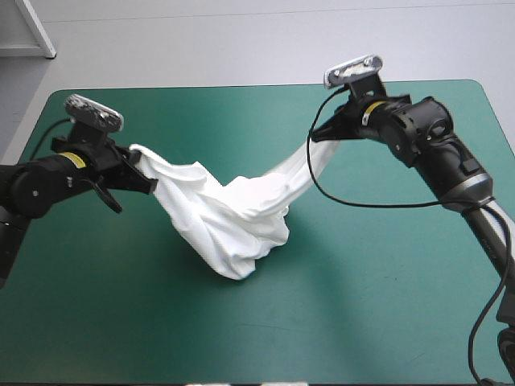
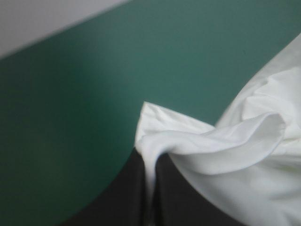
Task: Fold the cloth
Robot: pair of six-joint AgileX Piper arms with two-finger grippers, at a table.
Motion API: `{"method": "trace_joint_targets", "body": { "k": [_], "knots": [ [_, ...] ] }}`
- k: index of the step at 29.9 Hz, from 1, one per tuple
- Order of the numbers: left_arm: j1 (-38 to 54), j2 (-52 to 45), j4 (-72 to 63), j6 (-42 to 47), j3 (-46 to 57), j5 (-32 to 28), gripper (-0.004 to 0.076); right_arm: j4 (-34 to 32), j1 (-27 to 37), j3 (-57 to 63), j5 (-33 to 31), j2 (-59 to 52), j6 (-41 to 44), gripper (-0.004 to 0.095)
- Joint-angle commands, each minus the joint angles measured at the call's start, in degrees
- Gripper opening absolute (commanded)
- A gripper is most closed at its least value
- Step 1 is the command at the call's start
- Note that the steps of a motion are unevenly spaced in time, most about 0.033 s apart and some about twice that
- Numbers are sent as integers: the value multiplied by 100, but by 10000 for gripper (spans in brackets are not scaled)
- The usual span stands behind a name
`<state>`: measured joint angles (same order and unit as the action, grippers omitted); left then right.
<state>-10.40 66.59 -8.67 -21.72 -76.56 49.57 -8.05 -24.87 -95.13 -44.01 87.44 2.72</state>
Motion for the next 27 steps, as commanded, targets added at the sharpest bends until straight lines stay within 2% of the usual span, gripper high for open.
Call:
{"method": "trace_joint_targets", "body": {
  "k": [1, 6, 14, 21, 27],
  "knots": [
    [-24, -158, 434, 57, -1096, -275, 19, -610, 1, -1206, 43, -288, 48, -17],
    [-24, -158, 1072, 57, -2291, -547, 20, -902, 1, -2522, -25, -295, 32, -17],
    [-24, -158, 2142, 79, -3608, -1448, 19, -917, 1, -4483, 128, -295, -302, -17],
    [-24, -158, 2267, 79, -4460, -1511, 19, -893, 1, -5629, 128, -398, -339, -17],
    [-24, -172, 2243, 79, -5078, -1360, 19, -839, 1, -5815, 137, -629, -462, -17]
  ]
}}
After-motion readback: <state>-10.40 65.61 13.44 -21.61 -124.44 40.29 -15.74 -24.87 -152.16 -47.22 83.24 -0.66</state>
